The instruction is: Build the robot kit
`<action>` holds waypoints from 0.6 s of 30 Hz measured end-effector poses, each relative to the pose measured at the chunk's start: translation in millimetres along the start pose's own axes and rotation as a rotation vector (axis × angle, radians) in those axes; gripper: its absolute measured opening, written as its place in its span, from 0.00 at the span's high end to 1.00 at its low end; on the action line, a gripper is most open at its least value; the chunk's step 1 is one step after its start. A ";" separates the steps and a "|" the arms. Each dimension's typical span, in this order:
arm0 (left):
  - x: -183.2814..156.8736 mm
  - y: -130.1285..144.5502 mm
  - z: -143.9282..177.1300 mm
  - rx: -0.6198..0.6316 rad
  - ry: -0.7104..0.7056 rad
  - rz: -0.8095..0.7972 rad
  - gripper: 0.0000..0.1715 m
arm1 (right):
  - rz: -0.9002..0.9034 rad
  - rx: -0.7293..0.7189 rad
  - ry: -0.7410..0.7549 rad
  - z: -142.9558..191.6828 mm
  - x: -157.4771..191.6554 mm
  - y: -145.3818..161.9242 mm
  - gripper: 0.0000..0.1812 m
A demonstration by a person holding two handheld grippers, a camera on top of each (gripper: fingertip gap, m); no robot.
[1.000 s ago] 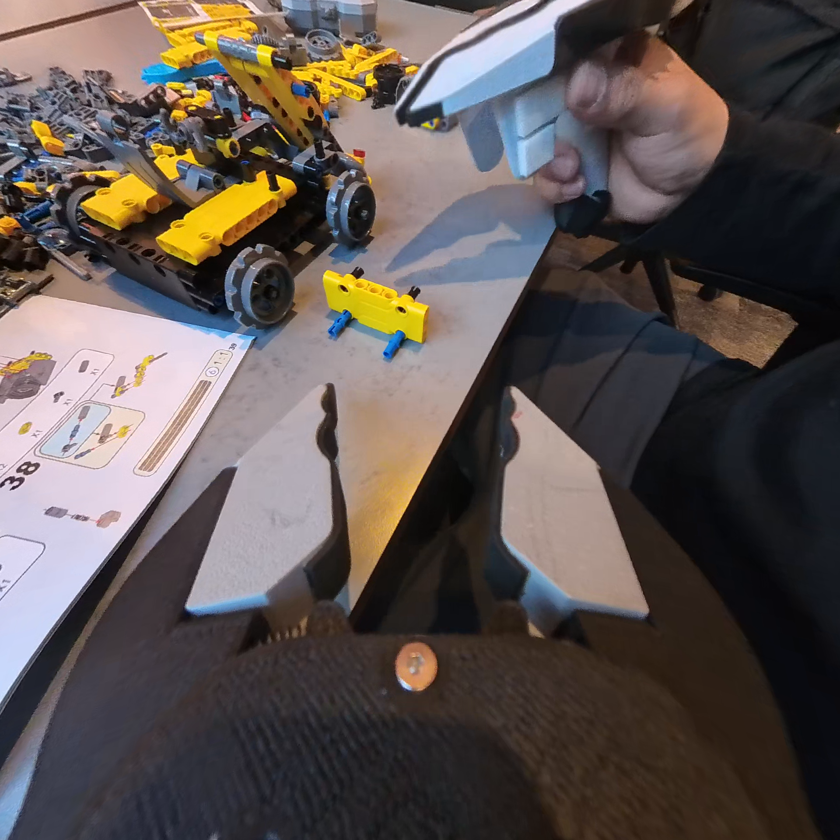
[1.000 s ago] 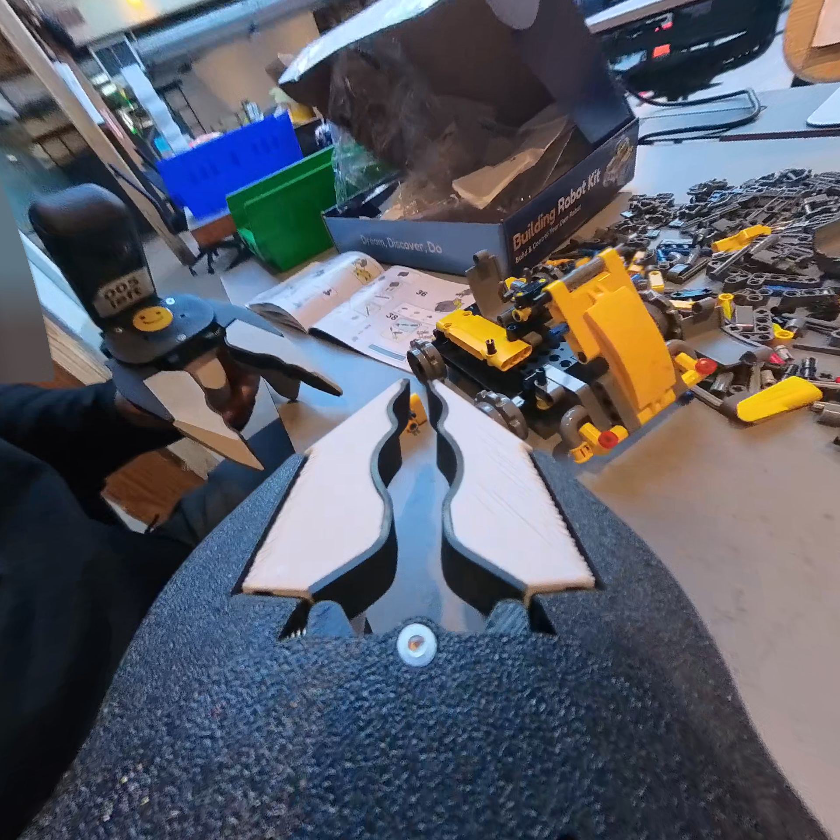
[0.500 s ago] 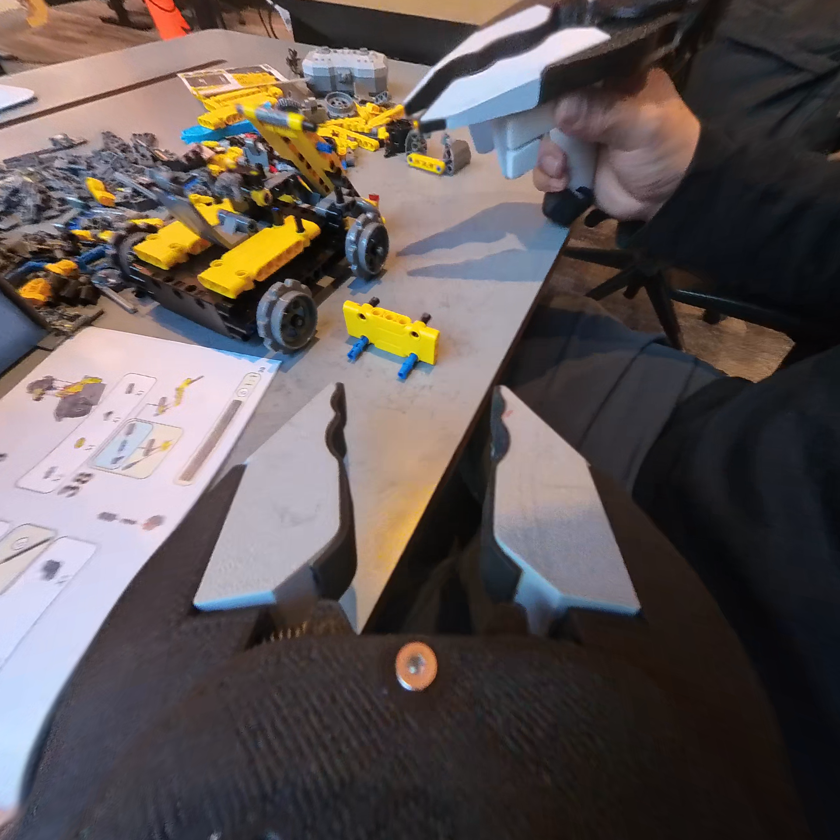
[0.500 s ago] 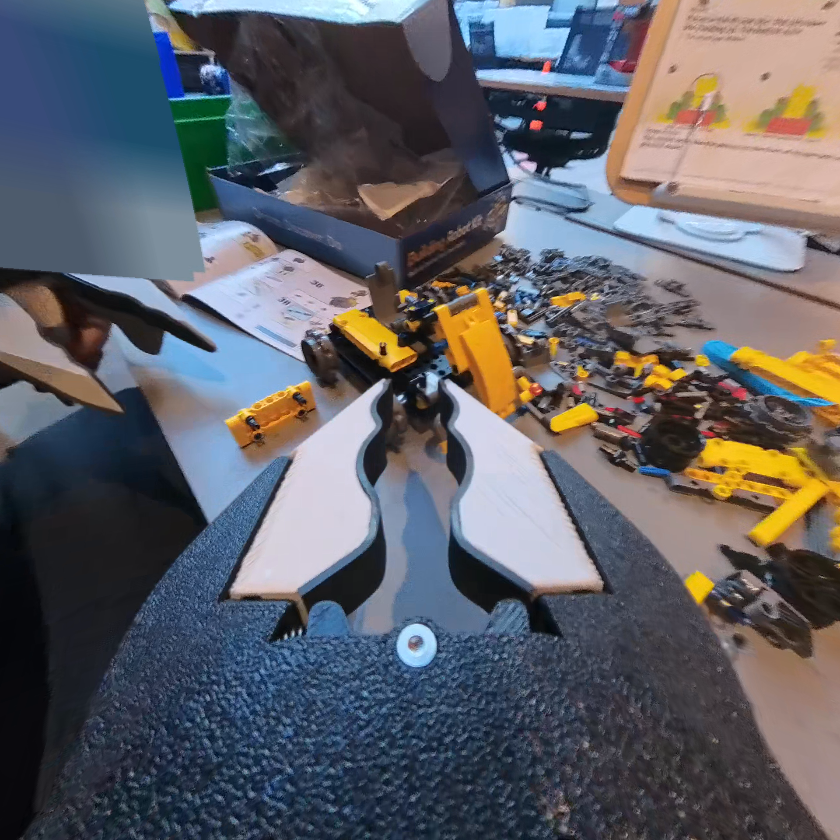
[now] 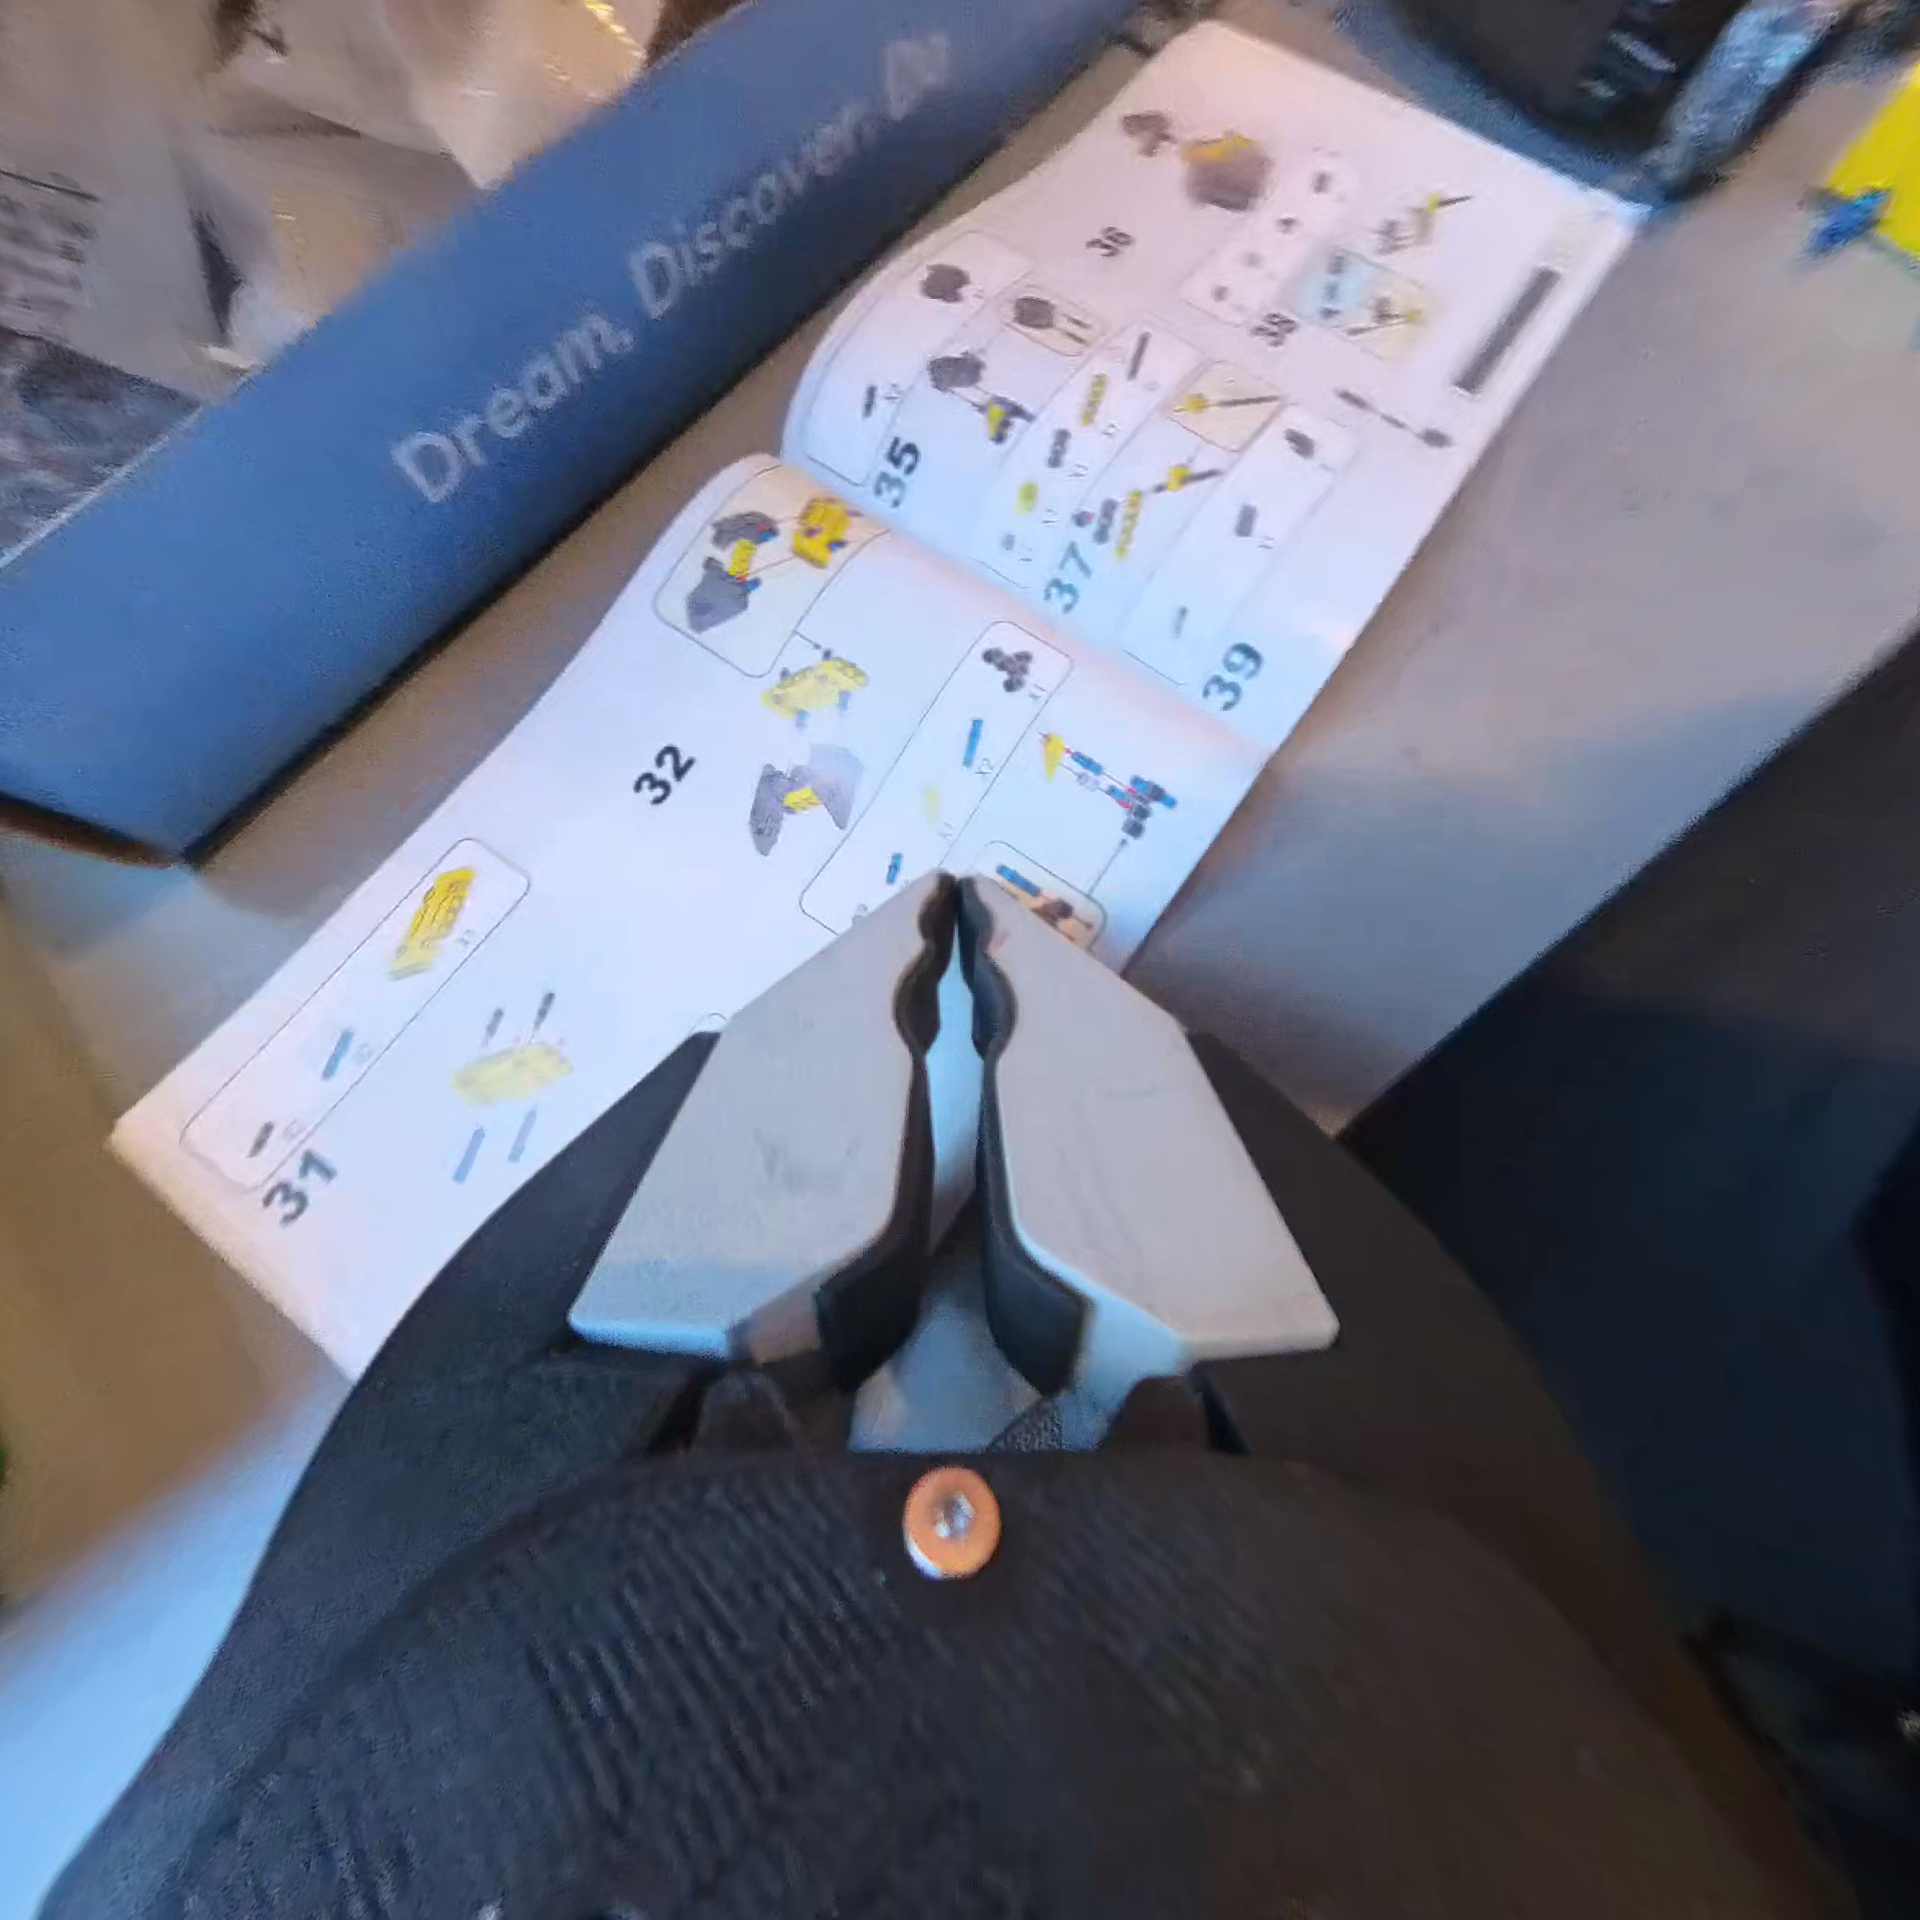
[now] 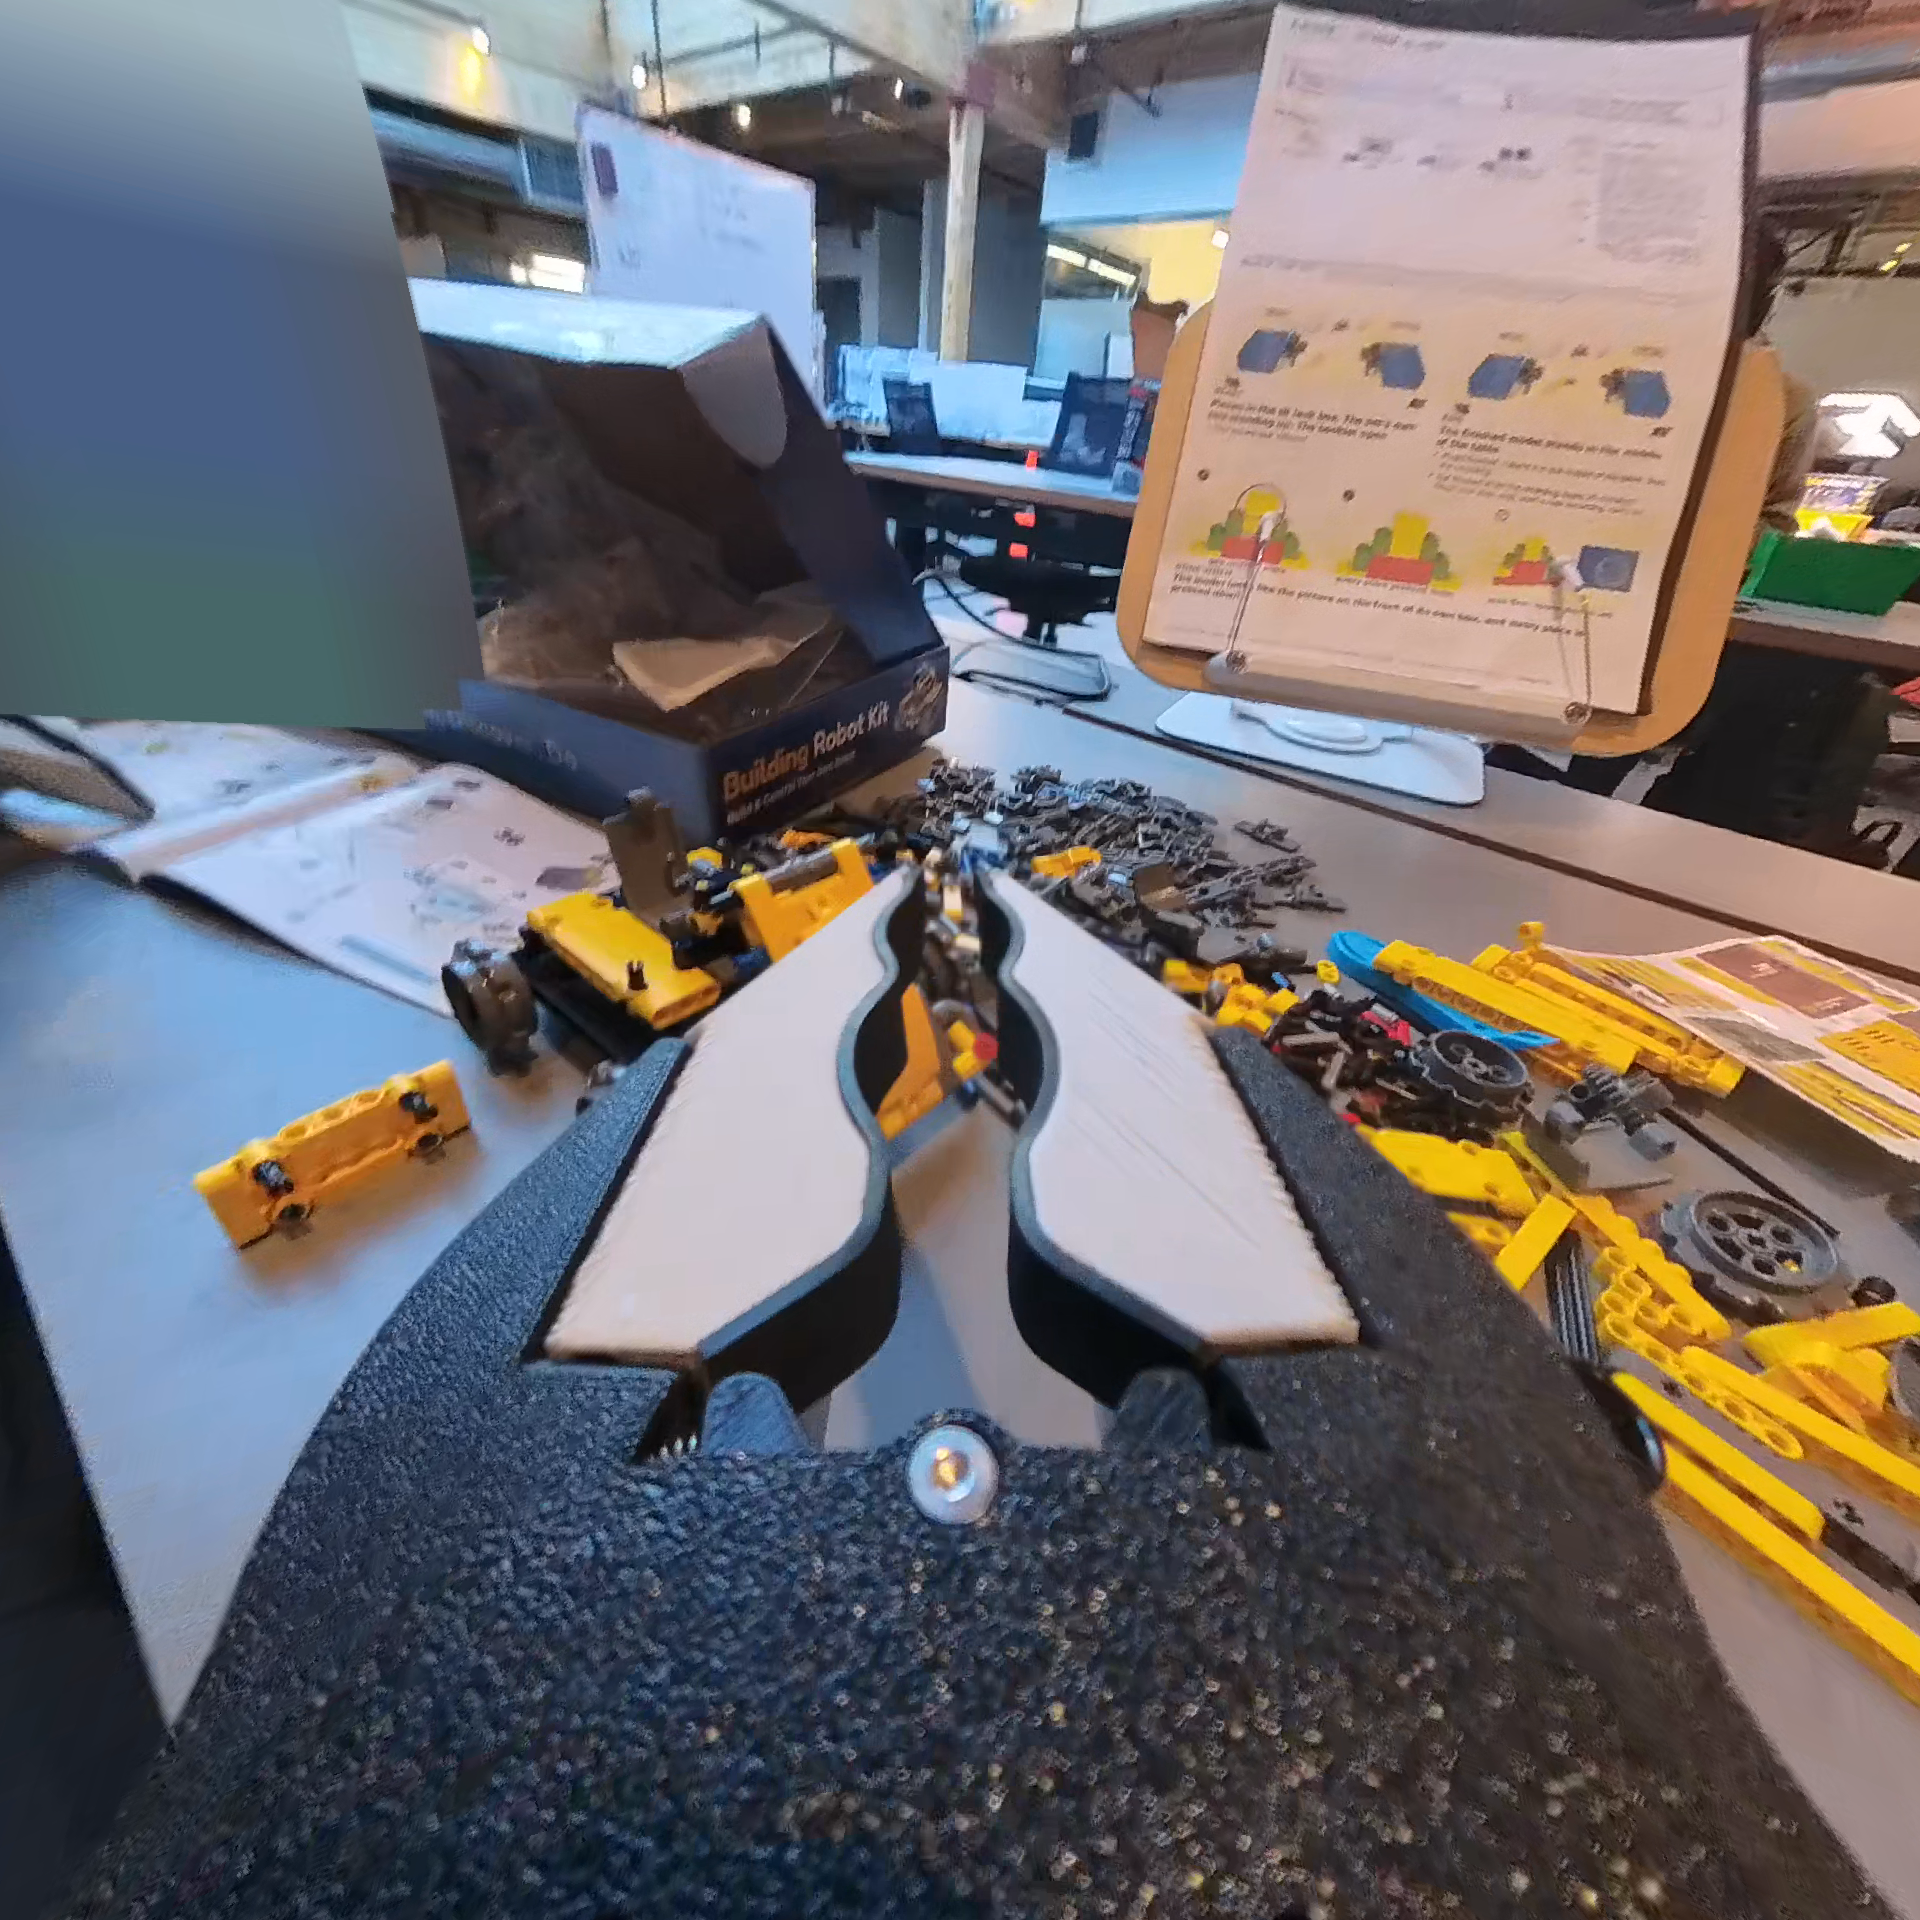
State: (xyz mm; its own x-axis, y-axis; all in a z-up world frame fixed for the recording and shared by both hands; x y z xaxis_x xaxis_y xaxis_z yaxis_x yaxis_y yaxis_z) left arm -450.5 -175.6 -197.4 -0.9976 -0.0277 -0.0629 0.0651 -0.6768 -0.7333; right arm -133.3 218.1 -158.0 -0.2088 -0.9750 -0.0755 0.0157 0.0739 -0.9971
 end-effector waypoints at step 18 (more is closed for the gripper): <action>9.2 6.9 3.6 -0.153 0.109 -0.028 1.00 | 0.088 0.046 0.188 -21.6 -2.6 2.4 0.97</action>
Point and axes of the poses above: each gripper's, where its closed fingertips meet, z back along the fingers, y out of its underside, x = y × z across the jaws, the point moved 10 cm from there along z, back along the fingers, and after that the axes turned 7 degrees about y, right-handed, at the moved point
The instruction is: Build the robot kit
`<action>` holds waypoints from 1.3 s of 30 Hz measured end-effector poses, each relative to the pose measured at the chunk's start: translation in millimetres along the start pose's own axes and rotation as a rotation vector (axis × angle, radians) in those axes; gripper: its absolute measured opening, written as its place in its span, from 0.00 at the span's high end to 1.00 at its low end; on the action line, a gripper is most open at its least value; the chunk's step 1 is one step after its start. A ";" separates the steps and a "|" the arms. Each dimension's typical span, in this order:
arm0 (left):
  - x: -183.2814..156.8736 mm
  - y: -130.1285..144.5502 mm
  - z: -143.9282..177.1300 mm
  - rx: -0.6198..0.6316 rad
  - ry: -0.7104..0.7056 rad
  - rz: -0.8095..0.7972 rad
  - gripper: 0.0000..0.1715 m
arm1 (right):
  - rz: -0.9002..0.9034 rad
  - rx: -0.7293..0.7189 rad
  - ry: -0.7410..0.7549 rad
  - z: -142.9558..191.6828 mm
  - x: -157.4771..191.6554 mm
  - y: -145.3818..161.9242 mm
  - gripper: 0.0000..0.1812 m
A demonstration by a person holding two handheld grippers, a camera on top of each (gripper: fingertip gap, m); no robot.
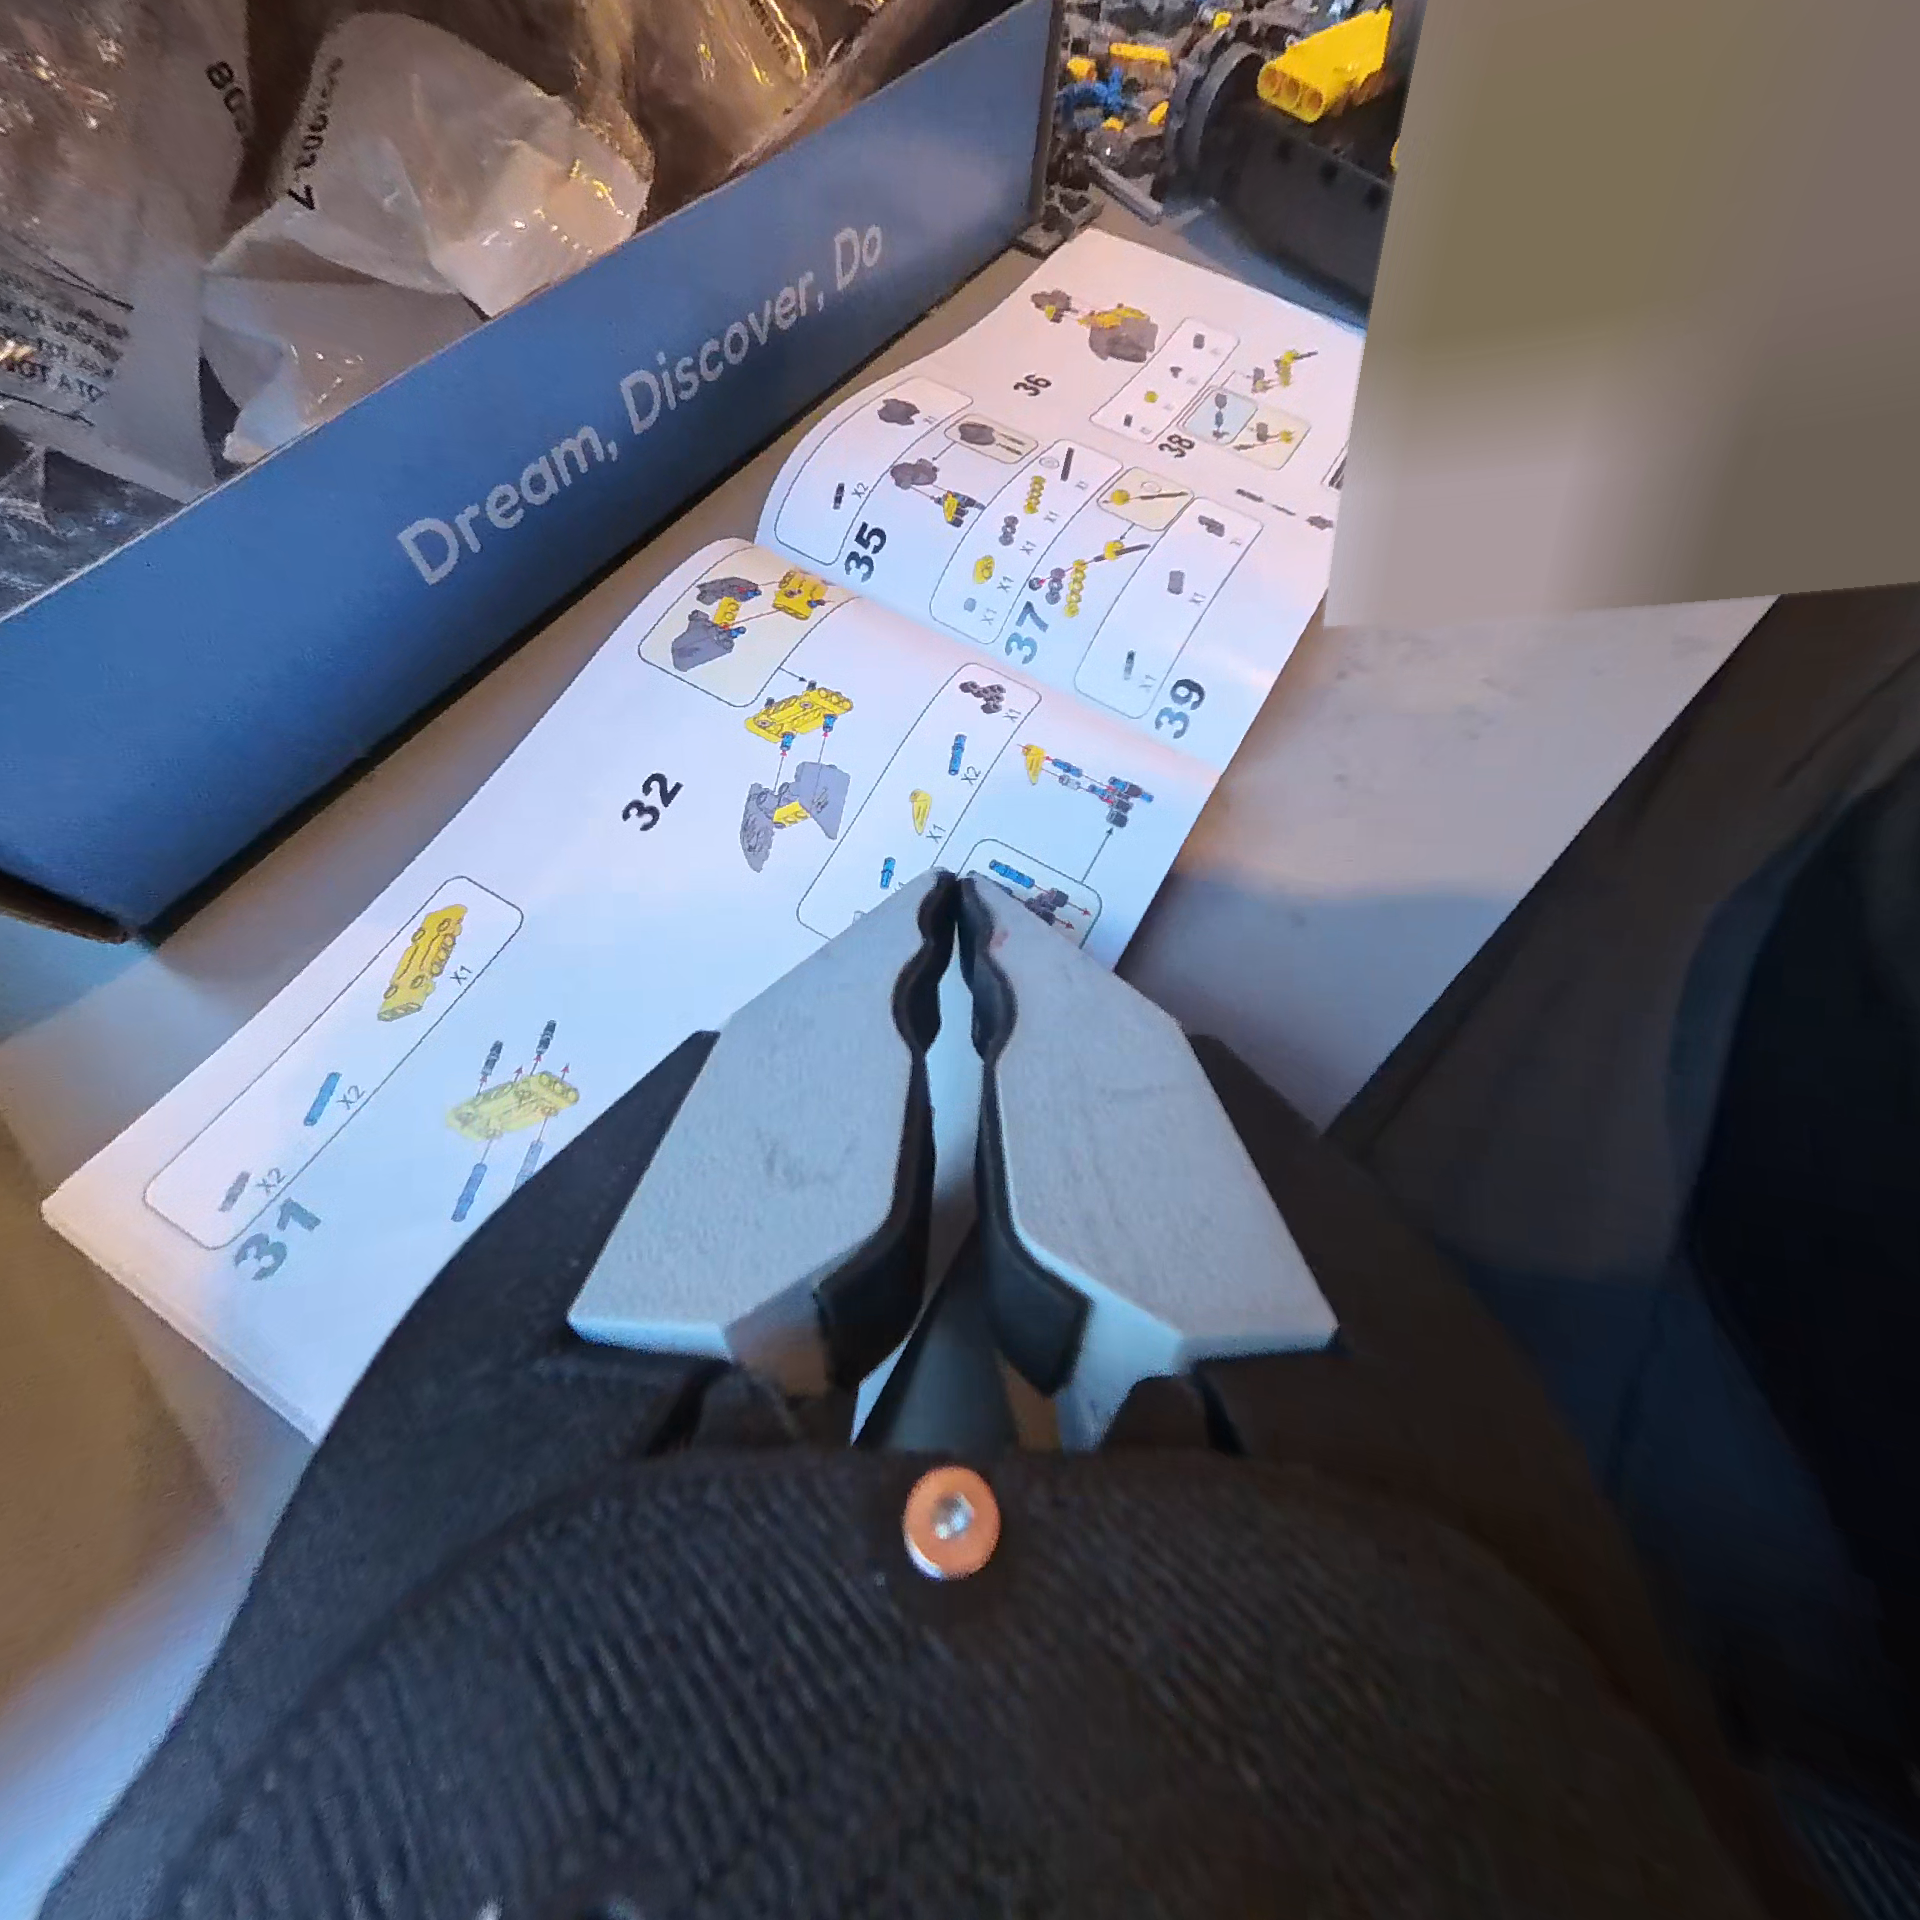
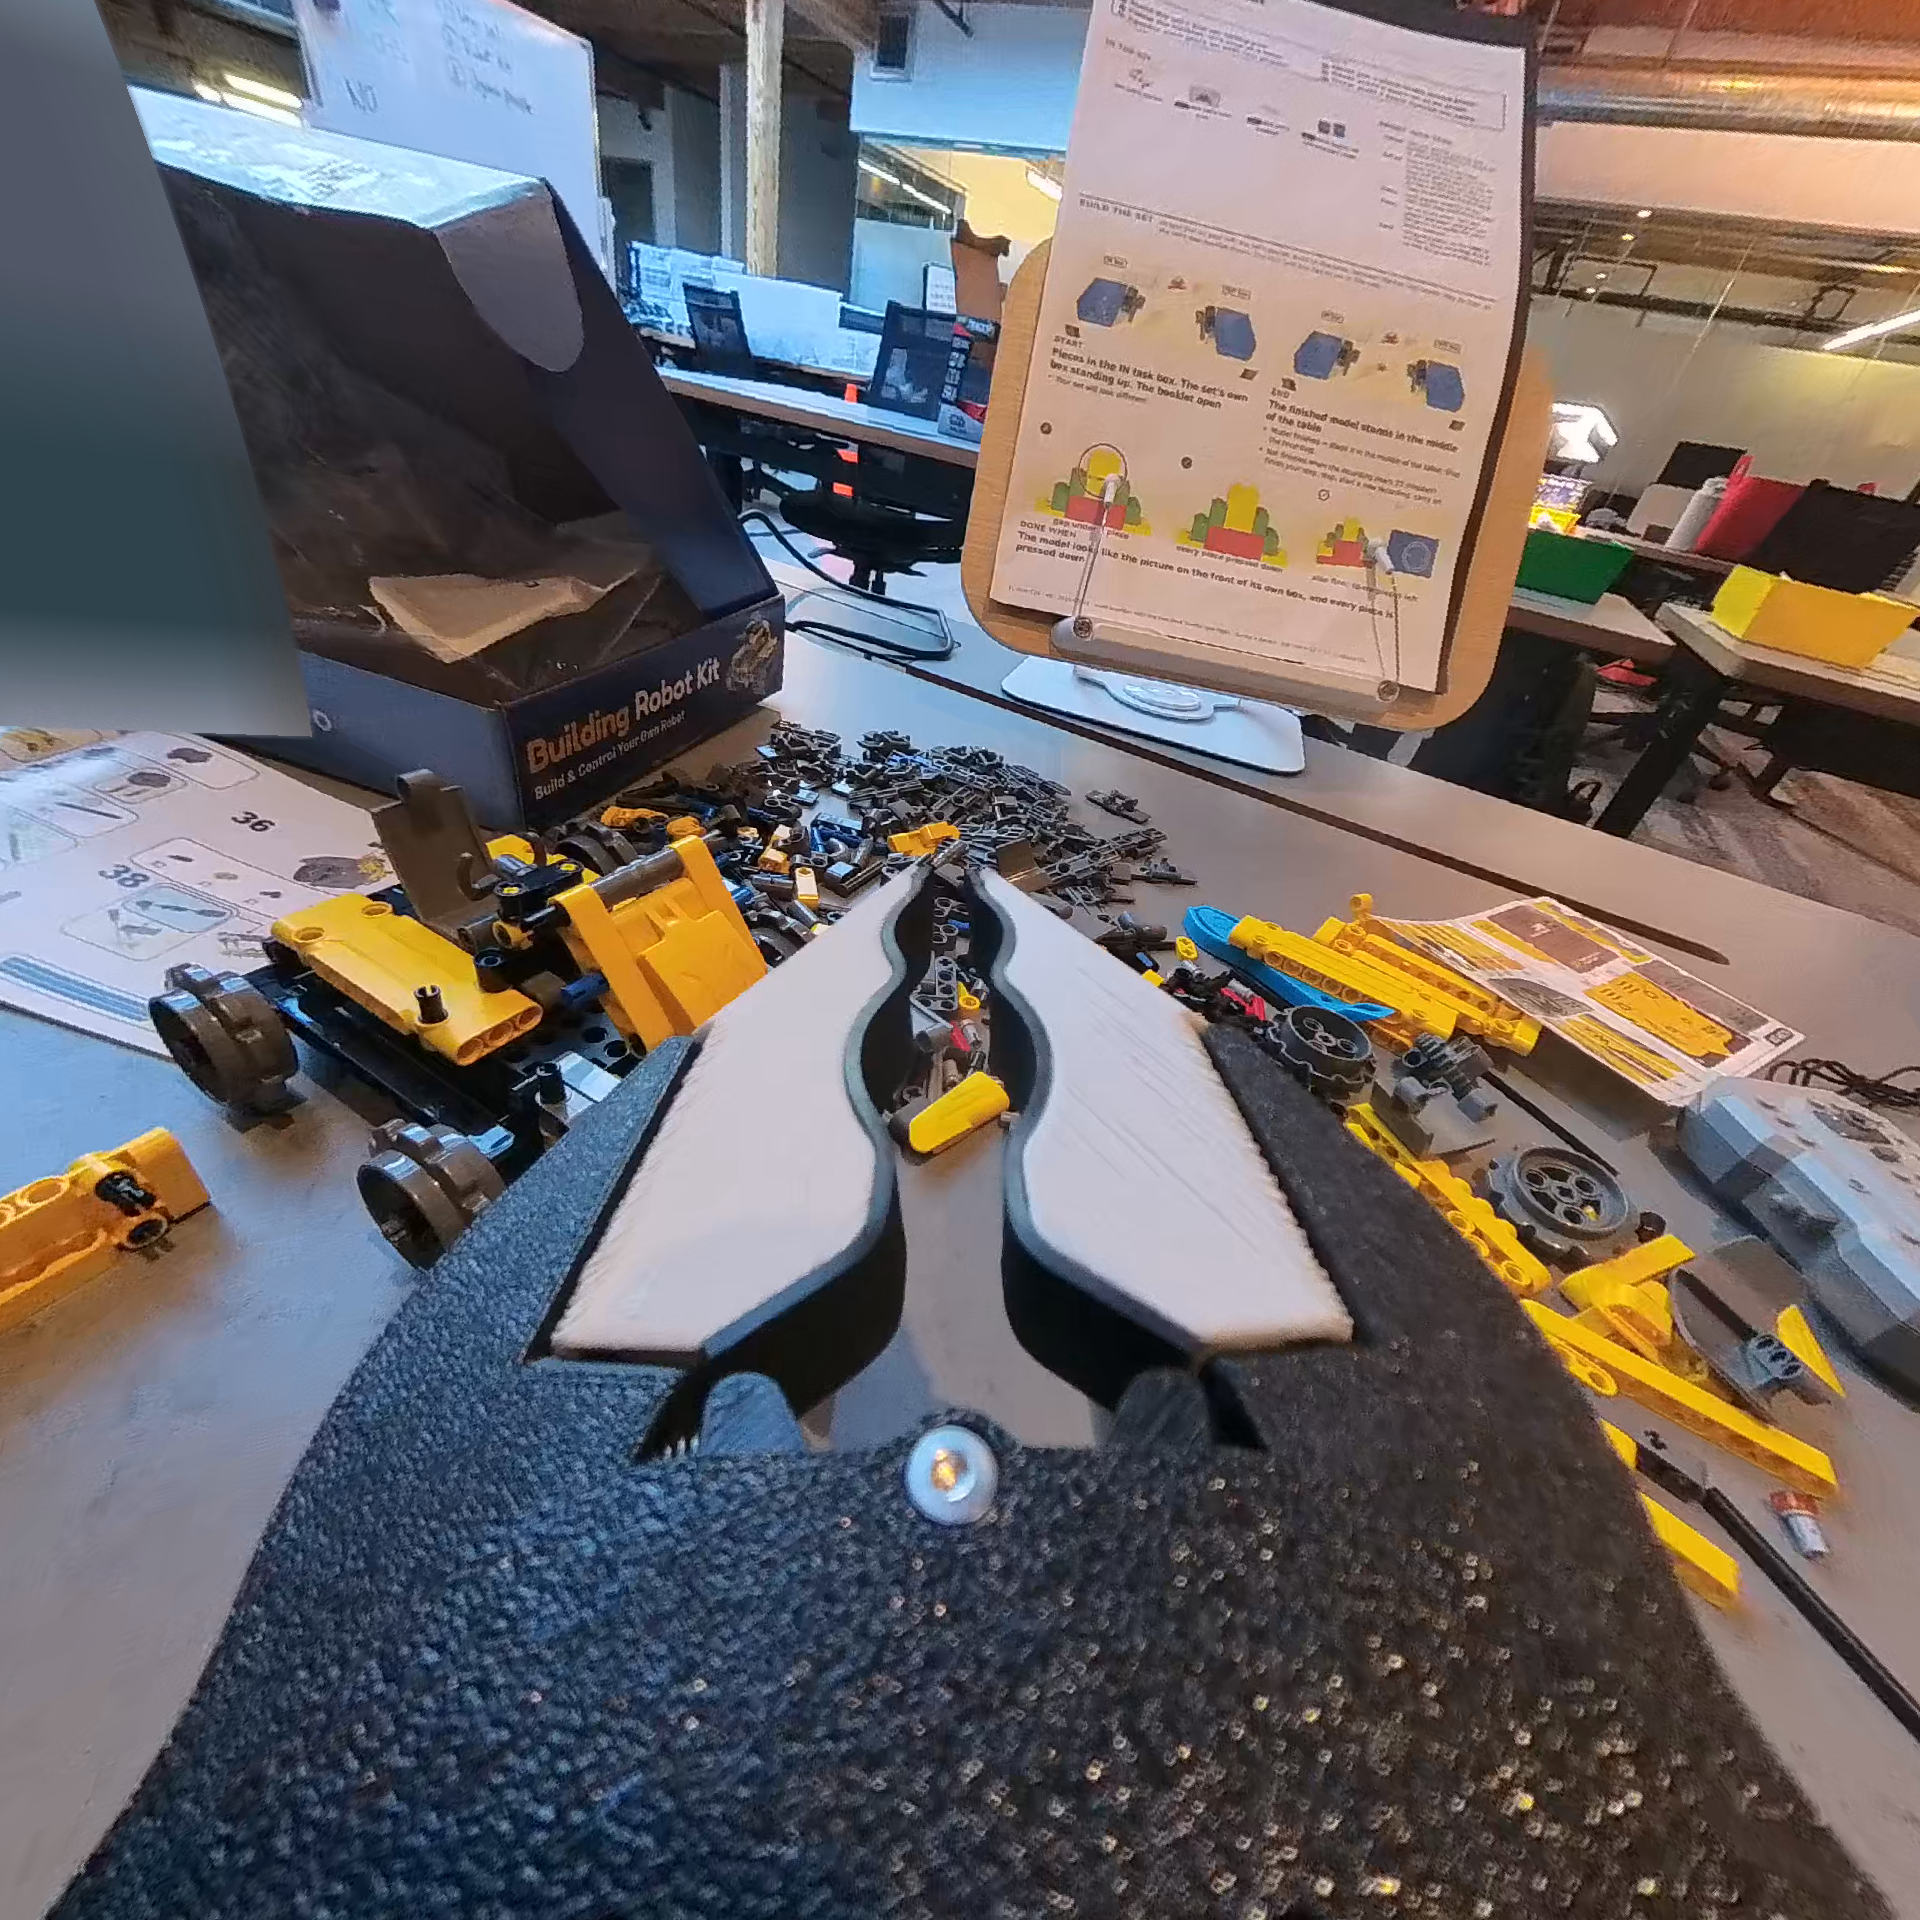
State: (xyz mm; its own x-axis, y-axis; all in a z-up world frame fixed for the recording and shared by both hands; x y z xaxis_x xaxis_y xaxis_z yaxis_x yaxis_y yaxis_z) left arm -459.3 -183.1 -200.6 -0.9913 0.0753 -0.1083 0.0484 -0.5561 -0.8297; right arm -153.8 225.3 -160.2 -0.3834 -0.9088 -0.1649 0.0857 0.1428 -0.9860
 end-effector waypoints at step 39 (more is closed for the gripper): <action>-118.1 -31.9 -75.7 0.037 0.168 -0.105 0.96 | -0.138 -0.058 0.145 70.1 -82.4 -8.9 0.87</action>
Point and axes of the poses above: each gripper's, where its closed fingertips meet, z back along the fingers, y out of its underside, x = y × z across the jaws, the point moved 10 cm from there along z, back along the fingers, and after that the axes turned 7 degrees about y, right-handed, at the moved point
